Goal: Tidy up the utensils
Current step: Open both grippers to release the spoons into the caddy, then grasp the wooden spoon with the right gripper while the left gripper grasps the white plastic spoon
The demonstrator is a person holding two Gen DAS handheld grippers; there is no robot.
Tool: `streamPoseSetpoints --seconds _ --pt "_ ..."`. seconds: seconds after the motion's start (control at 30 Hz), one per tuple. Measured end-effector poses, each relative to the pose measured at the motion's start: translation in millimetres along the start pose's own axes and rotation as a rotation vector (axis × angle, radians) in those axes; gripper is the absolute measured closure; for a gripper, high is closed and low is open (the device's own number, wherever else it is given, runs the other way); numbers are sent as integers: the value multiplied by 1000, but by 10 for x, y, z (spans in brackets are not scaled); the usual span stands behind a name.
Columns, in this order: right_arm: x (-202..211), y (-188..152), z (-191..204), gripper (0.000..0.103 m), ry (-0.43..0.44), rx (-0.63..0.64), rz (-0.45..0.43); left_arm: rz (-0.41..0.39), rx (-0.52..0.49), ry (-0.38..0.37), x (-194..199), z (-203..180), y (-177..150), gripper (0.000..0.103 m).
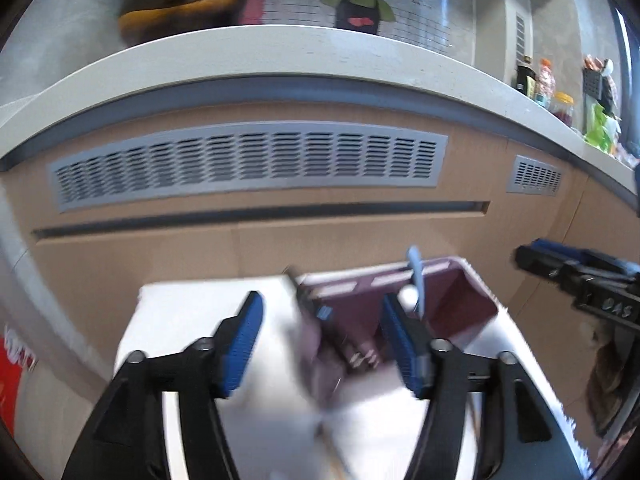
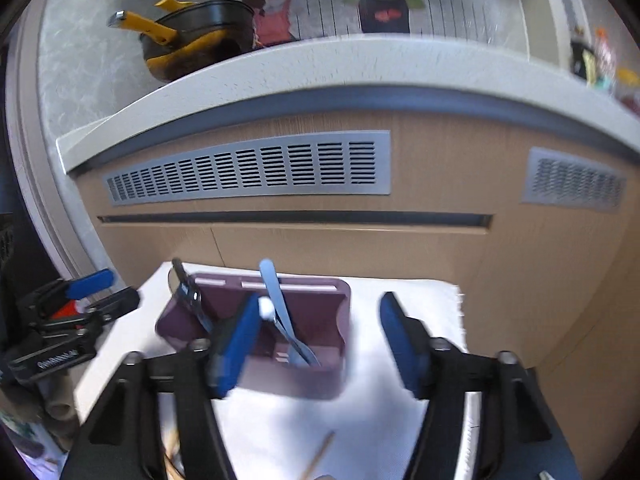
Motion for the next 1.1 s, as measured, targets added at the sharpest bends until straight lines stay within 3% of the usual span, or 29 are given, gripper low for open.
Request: streamPoseSetpoints --seconds 0.13,0.3,0.47,0.63,0.7,0.77,0.8,1.1 --pt "261 -260 208 39 3 85 15 34 31 42 334 170 -404 36" --pt "376 -698 653 39 100 216 95 79 76 100 621 364 -878 30" --pt "266 -1168 1146 39 204 366 216 137 107 132 807 533 -1321 27" --pt "75 -1616 1445 39 258 490 338 176 151 132 852 668 -1562 21" --pt "-12 -1729 1498 44 257 514 368 187 160 129 827 702 -1606 21" --pt "-107 -1804 1528 75 275 505 414 197 172 127 803 734 -1645 21" --pt "-144 -1818 1535 79 286 495 435 202 176 124 794 749 -1663 21" --pt "-220 -1861 1671 82 313 511 452 243 204 117 709 833 -1770 21"
Point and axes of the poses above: each gripper's, at about its wrist camera, not at the fingertips, and x roughly against the way its jaws point, z to its left, y to its top, the point moved 7 cm from there along -x, roughly the way its jaws point
